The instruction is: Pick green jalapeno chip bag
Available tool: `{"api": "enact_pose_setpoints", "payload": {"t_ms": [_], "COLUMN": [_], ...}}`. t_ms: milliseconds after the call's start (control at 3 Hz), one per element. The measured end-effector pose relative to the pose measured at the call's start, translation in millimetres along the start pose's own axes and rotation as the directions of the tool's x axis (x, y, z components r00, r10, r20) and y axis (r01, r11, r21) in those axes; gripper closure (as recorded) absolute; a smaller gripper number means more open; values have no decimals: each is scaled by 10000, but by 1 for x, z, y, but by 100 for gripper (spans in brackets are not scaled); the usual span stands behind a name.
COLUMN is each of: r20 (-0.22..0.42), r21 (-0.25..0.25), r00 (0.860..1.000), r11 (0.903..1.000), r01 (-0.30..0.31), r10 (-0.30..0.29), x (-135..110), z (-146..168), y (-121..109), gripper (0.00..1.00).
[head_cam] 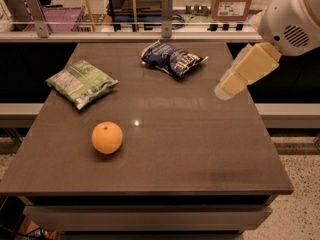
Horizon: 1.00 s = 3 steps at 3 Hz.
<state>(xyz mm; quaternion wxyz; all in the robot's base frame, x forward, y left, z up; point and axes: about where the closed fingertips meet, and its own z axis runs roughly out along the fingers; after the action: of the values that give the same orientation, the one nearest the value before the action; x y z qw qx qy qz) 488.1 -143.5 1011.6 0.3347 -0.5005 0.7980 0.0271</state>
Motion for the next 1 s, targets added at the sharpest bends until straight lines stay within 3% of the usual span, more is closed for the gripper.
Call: {"api": "enact_pose_setpoints", "payload": {"t_ms": [667,1000], "r20": [670,1202], "r21": [-44,-371], "r00": [9923,9854], "r11": [9946,9924], "r01": [-1039,-1169], "r10": [1039,1206], "x": [-25,-47], "z": [50,78], "y": [4,3], "gripper": [0,0]}}
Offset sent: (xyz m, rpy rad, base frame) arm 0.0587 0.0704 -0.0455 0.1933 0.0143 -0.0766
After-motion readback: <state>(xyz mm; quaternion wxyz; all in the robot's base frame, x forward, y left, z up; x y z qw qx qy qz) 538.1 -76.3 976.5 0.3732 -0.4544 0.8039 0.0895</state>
